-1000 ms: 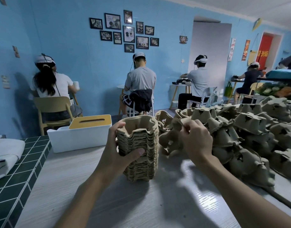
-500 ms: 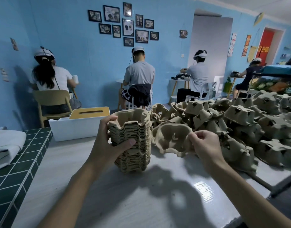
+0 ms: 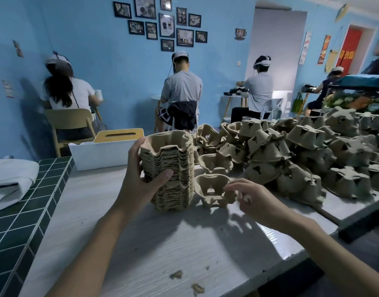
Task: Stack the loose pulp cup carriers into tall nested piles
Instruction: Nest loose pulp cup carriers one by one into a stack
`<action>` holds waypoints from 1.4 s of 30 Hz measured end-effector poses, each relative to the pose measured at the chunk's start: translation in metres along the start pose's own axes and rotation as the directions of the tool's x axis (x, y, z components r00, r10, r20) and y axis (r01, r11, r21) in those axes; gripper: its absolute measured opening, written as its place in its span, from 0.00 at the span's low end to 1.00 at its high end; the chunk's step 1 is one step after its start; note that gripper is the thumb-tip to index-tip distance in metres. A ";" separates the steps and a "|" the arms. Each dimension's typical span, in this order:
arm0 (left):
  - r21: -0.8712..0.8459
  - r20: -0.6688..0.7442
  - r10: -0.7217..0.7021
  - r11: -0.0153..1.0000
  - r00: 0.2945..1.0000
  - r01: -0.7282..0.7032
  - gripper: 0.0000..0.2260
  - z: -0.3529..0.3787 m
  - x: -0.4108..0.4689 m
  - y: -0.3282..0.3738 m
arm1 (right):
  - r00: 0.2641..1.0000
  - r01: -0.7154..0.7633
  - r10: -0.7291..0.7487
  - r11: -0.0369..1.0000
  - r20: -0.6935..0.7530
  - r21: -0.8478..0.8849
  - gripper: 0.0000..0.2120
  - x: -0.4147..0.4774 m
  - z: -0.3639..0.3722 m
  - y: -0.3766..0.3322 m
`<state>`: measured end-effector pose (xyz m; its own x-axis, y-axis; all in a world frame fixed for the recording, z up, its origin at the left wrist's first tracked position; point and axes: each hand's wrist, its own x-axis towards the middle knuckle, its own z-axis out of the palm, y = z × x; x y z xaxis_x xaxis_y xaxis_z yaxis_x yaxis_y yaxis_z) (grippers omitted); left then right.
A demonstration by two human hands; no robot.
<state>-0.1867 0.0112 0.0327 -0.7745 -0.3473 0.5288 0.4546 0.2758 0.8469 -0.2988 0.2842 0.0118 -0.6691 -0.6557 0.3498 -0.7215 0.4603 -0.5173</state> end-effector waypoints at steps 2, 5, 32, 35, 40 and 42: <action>-0.005 -0.003 -0.003 1.000 1.000 0.003 0.38 0.001 0.000 0.000 | 0.999 0.042 -0.044 0.995 -0.019 -0.092 0.25 -0.001 0.005 0.009; -0.013 -0.004 0.000 1.000 1.000 0.000 0.38 0.001 0.000 -0.003 | 0.988 0.094 -0.106 0.990 -0.116 -0.102 0.15 0.001 0.015 0.021; 0.098 0.068 0.013 0.995 0.998 -0.020 0.47 -0.014 0.041 0.021 | 0.838 0.390 -0.298 0.913 -0.457 0.120 0.05 0.092 -0.002 -0.102; 0.087 0.082 0.013 0.996 0.997 -0.020 0.34 -0.008 0.040 0.020 | 0.892 0.328 -0.240 0.927 -0.384 0.182 0.06 0.091 0.003 -0.094; 0.067 0.073 0.013 0.998 0.997 -0.018 0.28 -0.009 0.041 0.018 | 0.927 0.206 -0.061 0.907 -0.369 0.366 0.08 0.079 0.010 -0.068; 0.064 0.081 0.025 0.997 0.996 -0.030 0.28 -0.008 0.041 0.017 | 0.928 -0.008 0.046 0.995 -0.370 0.103 0.10 0.080 0.019 -0.034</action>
<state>-0.2071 -0.0057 0.0693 -0.7959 -0.2669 0.5435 0.4485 0.3432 0.8253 -0.3247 0.2046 0.0423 -0.7200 -0.3655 0.5898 -0.6937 0.4015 -0.5980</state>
